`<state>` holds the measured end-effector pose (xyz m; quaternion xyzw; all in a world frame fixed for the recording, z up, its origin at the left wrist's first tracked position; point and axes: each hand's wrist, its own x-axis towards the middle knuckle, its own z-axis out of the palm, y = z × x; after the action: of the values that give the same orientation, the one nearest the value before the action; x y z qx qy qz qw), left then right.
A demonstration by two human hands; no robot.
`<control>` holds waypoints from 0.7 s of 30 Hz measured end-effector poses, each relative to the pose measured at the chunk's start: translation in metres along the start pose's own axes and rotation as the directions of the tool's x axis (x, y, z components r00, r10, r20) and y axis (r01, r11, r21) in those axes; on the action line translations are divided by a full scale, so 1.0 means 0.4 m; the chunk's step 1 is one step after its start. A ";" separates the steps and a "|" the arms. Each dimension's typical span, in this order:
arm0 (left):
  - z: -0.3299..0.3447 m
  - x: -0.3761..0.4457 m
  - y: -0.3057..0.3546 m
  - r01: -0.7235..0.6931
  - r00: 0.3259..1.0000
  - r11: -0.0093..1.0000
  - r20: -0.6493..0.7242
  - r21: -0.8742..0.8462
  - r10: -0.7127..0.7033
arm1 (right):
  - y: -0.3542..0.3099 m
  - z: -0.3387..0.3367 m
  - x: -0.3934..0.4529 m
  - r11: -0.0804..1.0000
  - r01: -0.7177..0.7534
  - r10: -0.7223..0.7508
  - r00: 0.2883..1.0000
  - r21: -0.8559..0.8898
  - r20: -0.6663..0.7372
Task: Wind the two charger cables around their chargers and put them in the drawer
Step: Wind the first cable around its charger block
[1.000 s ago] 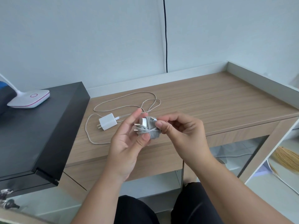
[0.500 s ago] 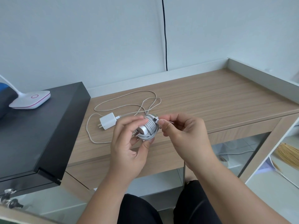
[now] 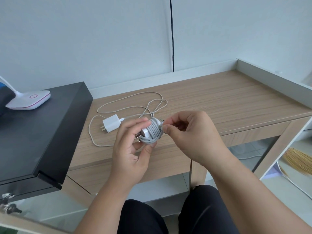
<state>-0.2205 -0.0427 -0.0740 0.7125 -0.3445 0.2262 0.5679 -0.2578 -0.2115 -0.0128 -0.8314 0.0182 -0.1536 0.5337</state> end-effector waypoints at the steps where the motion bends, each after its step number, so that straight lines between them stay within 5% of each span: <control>1: -0.005 0.000 0.000 0.008 1.000 1.000 0.012 -0.003 -0.008 | -0.003 -0.004 0.002 0.999 0.019 -0.018 1.000 -0.031 0.026; 12: -0.055 0.025 0.012 0.148 0.966 0.989 0.217 -0.024 -0.139 | -0.002 -0.031 0.035 0.998 0.057 -0.046 0.962 -0.033 0.270; 21: -0.024 0.006 -0.003 0.250 0.966 0.951 0.117 -0.184 -0.232 | 0.008 -0.007 0.037 0.997 0.050 -0.058 0.991 0.064 0.122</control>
<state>-0.2174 -0.0337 -0.0705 0.6994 -0.3019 0.0860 0.6421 -0.2440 -0.2183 -0.0111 -0.8229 -0.0423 -0.1165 0.5545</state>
